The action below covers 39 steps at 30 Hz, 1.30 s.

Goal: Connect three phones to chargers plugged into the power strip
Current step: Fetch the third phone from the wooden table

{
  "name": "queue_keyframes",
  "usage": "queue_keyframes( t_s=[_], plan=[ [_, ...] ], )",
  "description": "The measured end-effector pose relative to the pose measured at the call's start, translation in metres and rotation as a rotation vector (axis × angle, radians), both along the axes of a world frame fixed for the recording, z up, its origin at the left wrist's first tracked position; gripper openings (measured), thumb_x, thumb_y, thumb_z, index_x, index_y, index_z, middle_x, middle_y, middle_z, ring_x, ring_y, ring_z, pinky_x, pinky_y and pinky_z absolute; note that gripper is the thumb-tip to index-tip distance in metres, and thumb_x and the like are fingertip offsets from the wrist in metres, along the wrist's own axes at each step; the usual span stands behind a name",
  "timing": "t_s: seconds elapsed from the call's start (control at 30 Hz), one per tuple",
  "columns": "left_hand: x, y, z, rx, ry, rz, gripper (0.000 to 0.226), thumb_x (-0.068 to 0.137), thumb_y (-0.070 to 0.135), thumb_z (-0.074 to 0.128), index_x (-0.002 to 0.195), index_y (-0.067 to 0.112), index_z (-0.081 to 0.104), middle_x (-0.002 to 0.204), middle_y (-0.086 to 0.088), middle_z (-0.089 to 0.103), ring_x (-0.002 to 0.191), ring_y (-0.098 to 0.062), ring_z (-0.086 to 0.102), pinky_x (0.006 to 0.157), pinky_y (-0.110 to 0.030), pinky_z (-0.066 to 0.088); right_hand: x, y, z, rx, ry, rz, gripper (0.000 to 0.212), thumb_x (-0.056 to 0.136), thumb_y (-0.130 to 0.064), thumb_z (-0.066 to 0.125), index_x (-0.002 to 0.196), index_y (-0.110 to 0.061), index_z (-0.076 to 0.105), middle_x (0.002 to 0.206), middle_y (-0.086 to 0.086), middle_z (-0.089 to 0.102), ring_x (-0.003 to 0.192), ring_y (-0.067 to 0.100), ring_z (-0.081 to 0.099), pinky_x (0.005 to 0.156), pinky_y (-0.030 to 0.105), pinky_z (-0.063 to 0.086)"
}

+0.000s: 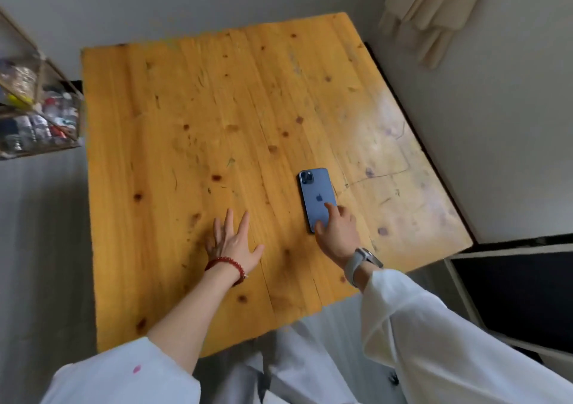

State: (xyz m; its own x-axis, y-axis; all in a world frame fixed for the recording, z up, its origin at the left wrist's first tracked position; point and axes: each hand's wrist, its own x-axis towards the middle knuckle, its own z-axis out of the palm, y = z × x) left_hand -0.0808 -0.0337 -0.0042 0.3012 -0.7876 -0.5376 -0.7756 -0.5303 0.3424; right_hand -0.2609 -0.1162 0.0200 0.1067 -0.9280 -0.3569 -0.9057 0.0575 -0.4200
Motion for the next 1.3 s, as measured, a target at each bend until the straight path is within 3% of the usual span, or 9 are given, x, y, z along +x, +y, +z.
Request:
queue_keyframes(
  t_s=[0.2, 0.37, 0.57, 0.73, 0.83, 0.93, 1.1, 1.2, 1.3],
  plan=[
    [0.01, -0.047, -0.034, 0.003, -0.158, -0.139, 0.085, 0.08, 0.063, 0.04, 0.14, 0.038, -0.014, 0.152, -0.004, -0.027, 0.137, -0.031, -0.027, 0.108, -0.06, -0.012, 0.022, -0.038, -0.037, 0.041, 0.214, 0.02, 0.072, 0.085, -0.048, 0.049, 0.142, -0.025, 0.012, 0.149, 0.015, 0.016, 0.131, 0.035, 0.024, 0.099, 0.048, 0.033],
    [0.008, -0.046, -0.053, -0.007, -0.255, -0.186, 0.084, 0.076, 0.073, 0.021, 0.124, 0.04, -0.04, 0.141, -0.005, -0.041, 0.13, -0.031, -0.038, 0.102, -0.06, -0.023, 0.024, -0.033, -0.048, -0.029, 0.276, 0.035, 0.069, 0.086, -0.046, 0.049, 0.141, -0.022, 0.015, 0.147, 0.018, 0.019, 0.127, 0.036, 0.028, 0.097, 0.047, 0.032],
    [0.01, -0.047, -0.054, 0.001, -0.246, -0.215, 0.081, 0.078, 0.073, 0.017, 0.124, 0.037, -0.039, 0.137, -0.004, -0.045, 0.129, -0.031, -0.04, 0.102, -0.06, -0.023, 0.024, -0.03, -0.034, -0.018, 0.195, -0.074, 0.061, 0.077, -0.04, 0.056, 0.132, -0.023, 0.033, 0.131, 0.013, 0.035, 0.115, 0.032, 0.033, 0.089, 0.042, 0.032],
    [0.014, -0.052, -0.041, 0.048, -0.192, -0.265, 0.081, 0.083, 0.063, 0.03, 0.139, 0.033, -0.02, 0.152, -0.007, -0.027, 0.138, -0.034, -0.026, 0.107, -0.061, -0.013, 0.018, 0.019, -0.019, -0.028, 0.107, -0.148, 0.053, 0.074, -0.041, 0.058, 0.122, -0.024, 0.045, 0.124, 0.011, 0.042, 0.111, 0.031, 0.034, 0.082, 0.038, 0.027],
    [0.02, -0.041, -0.019, -0.014, -0.075, -0.252, 0.063, 0.088, 0.044, 0.042, 0.142, 0.025, 0.017, 0.156, -0.008, 0.002, 0.142, -0.031, -0.004, 0.112, -0.057, 0.008, 0.012, 0.067, -0.003, -0.07, 0.052, -0.231, 0.05, 0.073, -0.04, 0.059, 0.119, -0.024, 0.048, 0.119, 0.01, 0.046, 0.109, 0.029, 0.035, 0.083, 0.036, 0.027],
    [0.013, -0.005, 0.008, -0.088, 0.047, -0.226, 0.046, 0.091, 0.034, 0.043, 0.132, 0.014, 0.04, 0.147, -0.011, 0.029, 0.134, -0.031, 0.026, 0.108, -0.049, 0.03, 0.005, 0.121, 0.019, -0.081, 0.005, -0.341, 0.05, 0.074, -0.038, 0.06, 0.122, -0.026, 0.049, 0.119, 0.009, 0.047, 0.11, 0.029, 0.037, 0.087, 0.036, 0.029],
    [-0.039, 0.065, 0.04, -0.103, 0.152, -0.394, 0.033, 0.091, 0.024, 0.045, 0.12, 0.012, 0.052, 0.133, -0.009, 0.045, 0.12, -0.029, 0.043, 0.097, -0.04, 0.04, -0.028, 0.217, 0.053, -0.016, -0.375, -0.697, 0.048, 0.079, -0.025, 0.059, 0.126, -0.025, 0.049, 0.109, 0.004, 0.052, 0.107, 0.023, 0.042, 0.09, 0.03, 0.035],
    [-0.098, 0.09, 0.055, -0.145, 0.185, -0.602, 0.033, 0.09, 0.019, 0.047, 0.121, 0.009, 0.052, 0.13, -0.013, 0.048, 0.121, -0.03, 0.044, 0.101, -0.038, 0.037, -0.068, 0.27, 0.077, -0.069, -0.761, -1.031, 0.032, 0.085, -0.01, 0.056, 0.117, -0.018, 0.056, 0.09, 0.002, 0.054, 0.079, 0.015, 0.05, 0.07, 0.016, 0.043],
    [-0.169, 0.118, 0.073, -0.196, 0.204, -0.817, 0.034, 0.09, 0.019, 0.048, 0.122, 0.007, 0.05, 0.13, -0.015, 0.048, 0.122, -0.029, 0.044, 0.104, -0.038, 0.036, -0.117, 0.333, 0.094, -0.139, -1.072, -1.311, 0.02, 0.091, -0.008, 0.045, 0.1, -0.022, 0.057, 0.089, 0.01, 0.055, 0.068, 0.017, 0.047, 0.057, 0.025, 0.044]
  ],
)
